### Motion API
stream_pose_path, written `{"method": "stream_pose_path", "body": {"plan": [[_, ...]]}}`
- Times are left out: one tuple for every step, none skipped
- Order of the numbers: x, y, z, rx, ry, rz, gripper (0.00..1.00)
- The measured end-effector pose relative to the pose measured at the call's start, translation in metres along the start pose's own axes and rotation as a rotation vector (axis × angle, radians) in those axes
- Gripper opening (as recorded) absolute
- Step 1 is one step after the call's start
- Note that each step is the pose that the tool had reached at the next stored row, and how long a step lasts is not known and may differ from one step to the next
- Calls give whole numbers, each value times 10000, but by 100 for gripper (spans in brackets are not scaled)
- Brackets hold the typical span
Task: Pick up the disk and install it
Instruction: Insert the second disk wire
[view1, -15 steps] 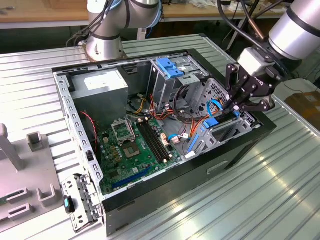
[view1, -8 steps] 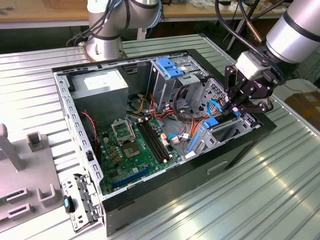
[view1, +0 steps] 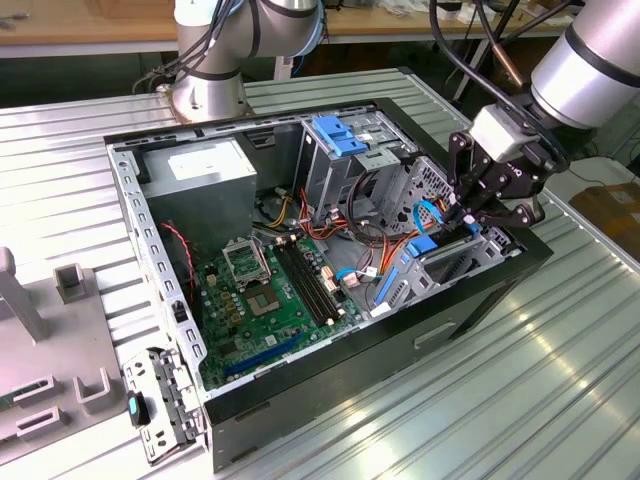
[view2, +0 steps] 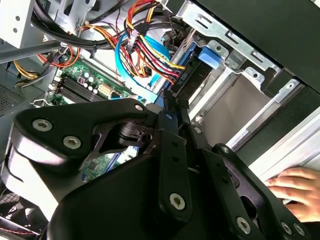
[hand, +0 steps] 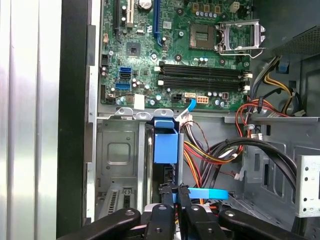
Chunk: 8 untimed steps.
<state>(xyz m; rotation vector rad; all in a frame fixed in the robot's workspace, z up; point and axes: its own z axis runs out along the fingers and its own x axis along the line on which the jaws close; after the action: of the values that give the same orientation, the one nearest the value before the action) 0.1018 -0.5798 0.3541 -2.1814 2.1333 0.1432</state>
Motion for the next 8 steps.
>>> {"method": "stream_pose_path", "body": {"plan": [[0, -4, 2, 3, 2, 29, 16], [-4, -14, 7, 12, -1, 97, 16], [-5, -15, 8, 21, -1, 162, 16], [-5, -15, 8, 22, 0, 173, 16], [-5, -14, 12, 31, 0, 215, 16], [-3, -21, 23, 81, -6, 553, 16], [-3, -21, 26, 81, -45, 554, 16], [0, -22, 48, 81, -98, 553, 16]]}}
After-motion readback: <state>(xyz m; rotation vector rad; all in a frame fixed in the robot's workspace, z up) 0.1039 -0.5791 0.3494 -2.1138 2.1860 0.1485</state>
